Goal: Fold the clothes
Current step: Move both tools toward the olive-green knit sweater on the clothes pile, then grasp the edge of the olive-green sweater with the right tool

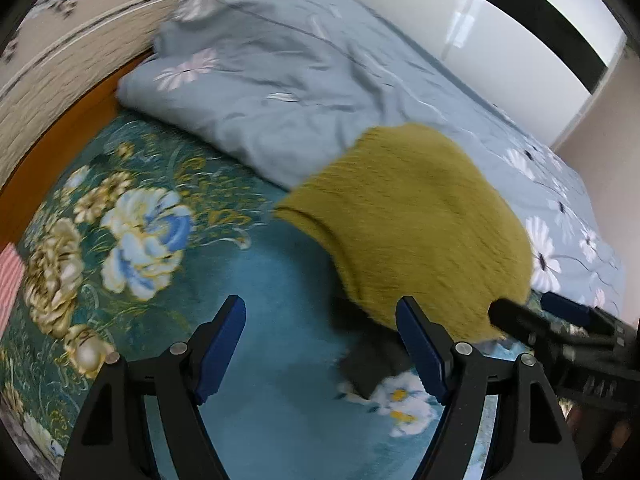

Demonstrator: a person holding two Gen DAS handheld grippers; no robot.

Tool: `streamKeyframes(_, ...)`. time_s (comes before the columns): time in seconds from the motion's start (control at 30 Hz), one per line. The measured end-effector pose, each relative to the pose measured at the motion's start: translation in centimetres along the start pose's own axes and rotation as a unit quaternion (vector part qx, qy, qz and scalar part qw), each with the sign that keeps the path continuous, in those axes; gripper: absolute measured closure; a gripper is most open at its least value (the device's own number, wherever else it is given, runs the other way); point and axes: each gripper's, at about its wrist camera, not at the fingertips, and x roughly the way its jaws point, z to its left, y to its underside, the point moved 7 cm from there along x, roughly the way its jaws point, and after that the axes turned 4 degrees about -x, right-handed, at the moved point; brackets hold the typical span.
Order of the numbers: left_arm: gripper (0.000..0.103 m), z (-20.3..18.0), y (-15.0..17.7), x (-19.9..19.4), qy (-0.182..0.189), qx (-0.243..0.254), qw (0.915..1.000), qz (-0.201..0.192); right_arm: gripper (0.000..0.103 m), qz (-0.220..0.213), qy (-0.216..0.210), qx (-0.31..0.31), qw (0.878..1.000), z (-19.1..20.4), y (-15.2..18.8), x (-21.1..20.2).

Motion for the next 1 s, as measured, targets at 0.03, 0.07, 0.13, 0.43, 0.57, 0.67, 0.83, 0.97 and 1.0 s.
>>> streamKeyframes(0.03,0.025,1.0,0.0,0.0,-0.005,-0.007,1.0000,-0.002,0.000,0.002,0.010,-0.015,1.000,0.5,-0.5,0.7)
streamKeyframes(0.07,0.025,2.0,0.0,0.0,-0.009,-0.015,0.9998,-0.004,0.000,0.003,0.021,-0.030,0.999,1.1,-0.9,1.3)
streamKeyframes(0.13,0.025,3.9,0.1,-0.1,-0.014,-0.035,0.9993,-0.007,0.000,0.007,0.037,-0.070,0.997,2.7,-2.1,2.9)
streamKeyframes(0.43,0.025,13.4,1.5,-0.4,-0.036,-0.146,0.9884,-0.022,0.000,0.025,0.098,-0.227,0.969,9.5,-5.4,10.7)
streamKeyframes(0.57,0.025,16.6,2.4,-0.4,-0.037,-0.192,0.9804,-0.025,0.000,0.036,0.138,-0.292,0.946,12.0,-4.9,14.5)
streamKeyframes(0.67,0.025,18.6,3.3,-0.5,-0.039,-0.220,0.9743,-0.025,0.000,0.041,0.172,-0.329,0.928,12.8,-4.6,17.0)
streamKeyframes(0.83,0.025,20.9,4.9,-0.5,-0.046,-0.247,0.9678,-0.019,0.000,0.024,0.253,-0.360,0.897,12.9,-6.0,19.5)
streamKeyframes(0.97,0.025,21.9,5.6,-0.4,-0.052,-0.257,0.9650,-0.015,0.005,0.010,0.288,-0.349,0.892,11.2,-7.8,18.8)
streamKeyframes(1.0,0.025,21.9,5.6,-0.3,-0.050,-0.259,0.9643,-0.014,0.011,0.006,0.291,-0.341,0.894,10.7,-8.2,18.3)
